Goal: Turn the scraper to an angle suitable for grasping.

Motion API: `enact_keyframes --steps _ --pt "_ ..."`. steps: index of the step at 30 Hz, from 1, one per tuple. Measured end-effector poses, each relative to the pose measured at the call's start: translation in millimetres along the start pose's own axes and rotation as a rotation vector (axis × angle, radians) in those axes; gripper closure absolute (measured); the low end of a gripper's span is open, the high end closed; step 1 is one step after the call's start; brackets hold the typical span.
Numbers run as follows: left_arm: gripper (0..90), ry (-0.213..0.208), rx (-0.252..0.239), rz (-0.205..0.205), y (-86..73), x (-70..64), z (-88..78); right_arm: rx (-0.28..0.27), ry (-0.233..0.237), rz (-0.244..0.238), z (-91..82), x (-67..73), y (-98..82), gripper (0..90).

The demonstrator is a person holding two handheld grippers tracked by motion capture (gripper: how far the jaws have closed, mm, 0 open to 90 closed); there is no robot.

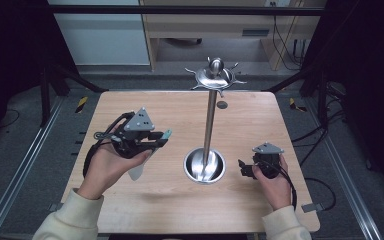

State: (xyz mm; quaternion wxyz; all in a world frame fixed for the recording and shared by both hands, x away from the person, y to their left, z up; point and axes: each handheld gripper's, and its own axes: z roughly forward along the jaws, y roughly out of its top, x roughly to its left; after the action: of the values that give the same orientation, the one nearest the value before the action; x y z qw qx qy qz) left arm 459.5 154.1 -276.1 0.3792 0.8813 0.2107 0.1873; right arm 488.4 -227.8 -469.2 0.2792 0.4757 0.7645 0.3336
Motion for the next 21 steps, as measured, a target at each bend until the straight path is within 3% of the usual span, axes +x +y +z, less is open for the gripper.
enact_keyframes --steps 11,21 --pt "74.3 0.014 -0.067 0.015 18.3 -5.2 -7.9 0.001 -0.005 -0.004 -0.3 0.4 0.0 11.8" --pt "74.3 0.005 -0.091 0.003 25.5 -5.8 -10.3 0.007 0.005 -0.005 0.9 1.4 -0.1 13.2"
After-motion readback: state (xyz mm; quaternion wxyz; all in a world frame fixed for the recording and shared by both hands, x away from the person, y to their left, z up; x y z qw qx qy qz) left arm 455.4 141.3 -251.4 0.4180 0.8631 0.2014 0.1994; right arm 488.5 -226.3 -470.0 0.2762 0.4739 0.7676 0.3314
